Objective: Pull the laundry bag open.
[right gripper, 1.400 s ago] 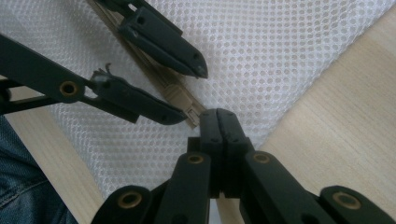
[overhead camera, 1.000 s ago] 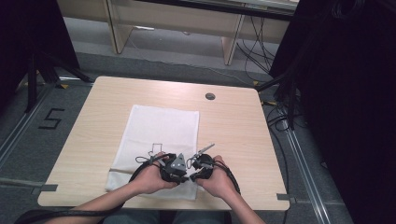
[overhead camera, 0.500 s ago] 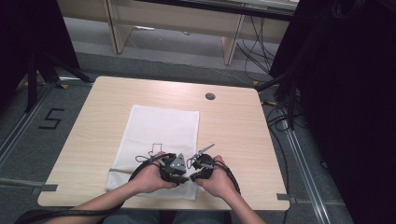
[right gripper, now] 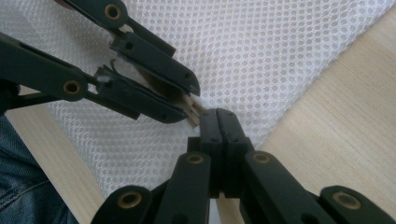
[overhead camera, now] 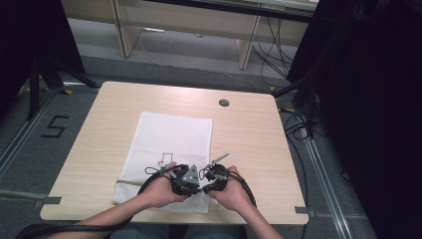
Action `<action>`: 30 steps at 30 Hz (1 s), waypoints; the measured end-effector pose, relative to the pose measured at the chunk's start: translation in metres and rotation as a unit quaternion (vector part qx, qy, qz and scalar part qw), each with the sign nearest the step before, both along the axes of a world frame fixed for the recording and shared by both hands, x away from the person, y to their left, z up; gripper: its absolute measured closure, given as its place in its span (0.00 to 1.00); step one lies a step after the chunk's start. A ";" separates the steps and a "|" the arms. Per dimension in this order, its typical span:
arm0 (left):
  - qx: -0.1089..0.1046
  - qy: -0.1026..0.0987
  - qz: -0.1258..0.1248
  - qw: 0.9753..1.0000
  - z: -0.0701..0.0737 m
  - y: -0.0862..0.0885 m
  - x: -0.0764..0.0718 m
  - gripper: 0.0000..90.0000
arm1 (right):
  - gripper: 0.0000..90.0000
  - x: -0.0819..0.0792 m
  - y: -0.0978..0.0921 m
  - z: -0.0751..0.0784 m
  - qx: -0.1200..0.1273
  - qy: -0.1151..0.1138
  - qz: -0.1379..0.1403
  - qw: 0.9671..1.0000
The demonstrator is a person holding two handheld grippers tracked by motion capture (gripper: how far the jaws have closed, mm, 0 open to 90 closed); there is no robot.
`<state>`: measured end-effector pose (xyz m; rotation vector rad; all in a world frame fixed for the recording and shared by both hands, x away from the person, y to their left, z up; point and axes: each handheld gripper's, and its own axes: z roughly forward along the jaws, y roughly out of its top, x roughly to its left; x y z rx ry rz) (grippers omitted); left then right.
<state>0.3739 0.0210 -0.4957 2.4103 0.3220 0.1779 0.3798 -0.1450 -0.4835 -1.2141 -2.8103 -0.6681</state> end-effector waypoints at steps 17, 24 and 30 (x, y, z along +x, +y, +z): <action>-0.022 0.026 0.009 0.999 -0.008 -0.002 -0.002 0.92 | 1.00 0.000 0.000 0.000 0.001 0.002 -0.001 1.000; -0.025 0.034 0.027 0.999 -0.008 -0.003 -0.003 0.96 | 1.00 0.001 0.000 0.000 -0.001 -0.003 0.005 1.000; -0.032 0.049 0.035 0.998 -0.008 -0.002 -0.001 0.97 | 1.00 0.001 0.000 0.000 -0.003 -0.007 0.006 1.000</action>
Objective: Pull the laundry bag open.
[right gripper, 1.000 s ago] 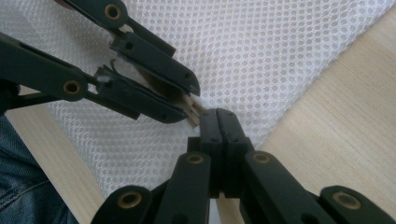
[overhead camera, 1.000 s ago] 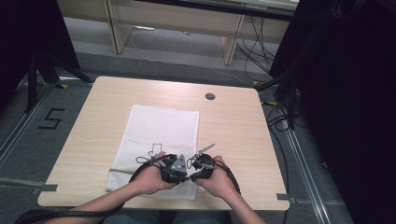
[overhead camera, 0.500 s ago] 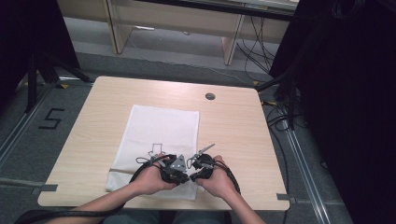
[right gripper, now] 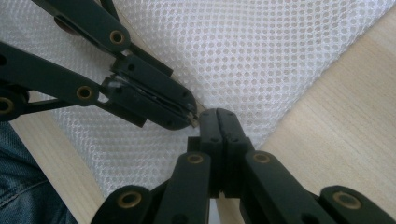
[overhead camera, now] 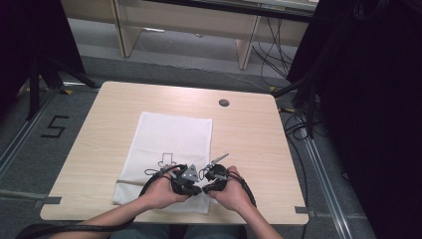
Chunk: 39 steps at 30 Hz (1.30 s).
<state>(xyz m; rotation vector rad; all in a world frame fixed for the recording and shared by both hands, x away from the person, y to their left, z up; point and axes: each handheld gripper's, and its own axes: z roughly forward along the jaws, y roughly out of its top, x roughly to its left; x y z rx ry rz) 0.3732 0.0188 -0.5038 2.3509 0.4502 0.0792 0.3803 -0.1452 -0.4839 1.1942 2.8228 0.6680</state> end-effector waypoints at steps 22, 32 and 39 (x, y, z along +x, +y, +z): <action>-0.005 0.016 0.012 1.000 0.005 0.001 0.000 0.97 | 1.00 0.000 -0.001 -0.001 0.003 -0.006 0.012 1.000; 0.010 0.013 0.009 1.000 0.008 0.005 0.001 0.97 | 1.00 -0.002 0.001 0.000 -0.002 -0.004 0.007 1.000; 0.012 0.007 0.004 1.000 0.009 0.006 0.001 0.97 | 1.00 -0.002 0.001 0.000 -0.007 -0.009 0.009 1.000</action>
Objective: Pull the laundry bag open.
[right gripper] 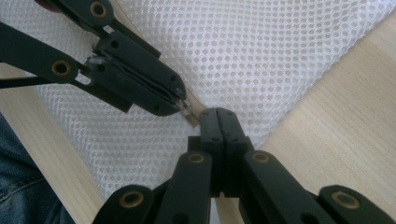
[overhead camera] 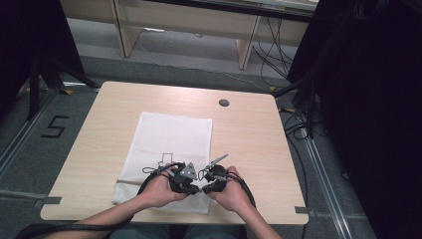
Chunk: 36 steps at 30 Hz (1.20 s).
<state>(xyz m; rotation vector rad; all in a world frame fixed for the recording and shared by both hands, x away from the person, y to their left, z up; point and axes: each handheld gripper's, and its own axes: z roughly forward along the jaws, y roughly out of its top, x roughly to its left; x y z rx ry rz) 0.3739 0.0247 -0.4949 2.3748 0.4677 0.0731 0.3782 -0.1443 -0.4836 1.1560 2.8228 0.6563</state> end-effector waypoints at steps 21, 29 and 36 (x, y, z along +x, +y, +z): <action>-0.002 -0.001 0.004 1.000 0.002 0.004 -0.001 0.97 | 1.00 0.000 0.000 0.000 0.000 -0.005 0.004 1.000; -0.001 -0.003 0.005 1.000 0.002 0.005 -0.002 0.97 | 1.00 0.000 0.000 0.000 0.001 -0.001 0.003 1.000; -0.006 0.002 0.011 1.000 0.003 0.006 -0.003 0.97 | 1.00 -0.001 0.000 0.000 -0.001 -0.001 0.003 1.000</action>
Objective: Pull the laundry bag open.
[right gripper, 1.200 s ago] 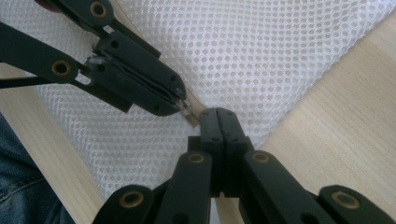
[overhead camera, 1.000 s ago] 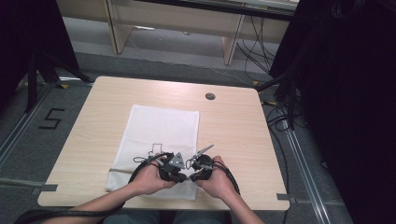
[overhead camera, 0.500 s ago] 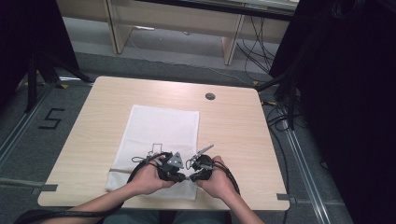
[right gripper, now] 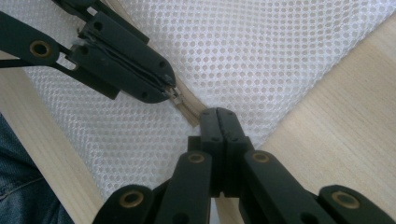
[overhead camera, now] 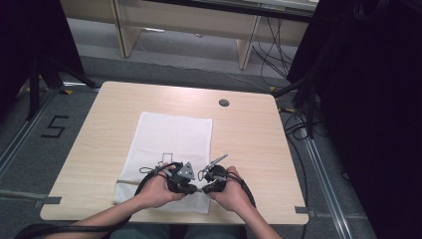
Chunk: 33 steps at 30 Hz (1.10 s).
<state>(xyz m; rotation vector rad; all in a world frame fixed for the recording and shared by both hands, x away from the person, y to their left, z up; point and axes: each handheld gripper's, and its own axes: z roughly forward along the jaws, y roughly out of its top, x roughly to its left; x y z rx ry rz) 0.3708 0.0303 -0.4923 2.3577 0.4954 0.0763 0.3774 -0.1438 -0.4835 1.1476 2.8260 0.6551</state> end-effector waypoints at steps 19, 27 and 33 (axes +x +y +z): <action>0.003 -0.003 0.002 1.000 0.002 0.004 0.000 0.97 | 1.00 0.001 0.001 -0.001 -0.005 -0.012 0.013 1.000; 0.002 -0.006 0.000 1.000 0.003 0.006 0.000 0.97 | 1.00 0.001 0.001 -0.001 -0.005 -0.013 0.013 1.000; 0.001 -0.001 0.005 1.000 0.004 0.007 -0.001 0.97 | 1.00 0.001 0.000 -0.001 -0.004 -0.012 0.012 1.000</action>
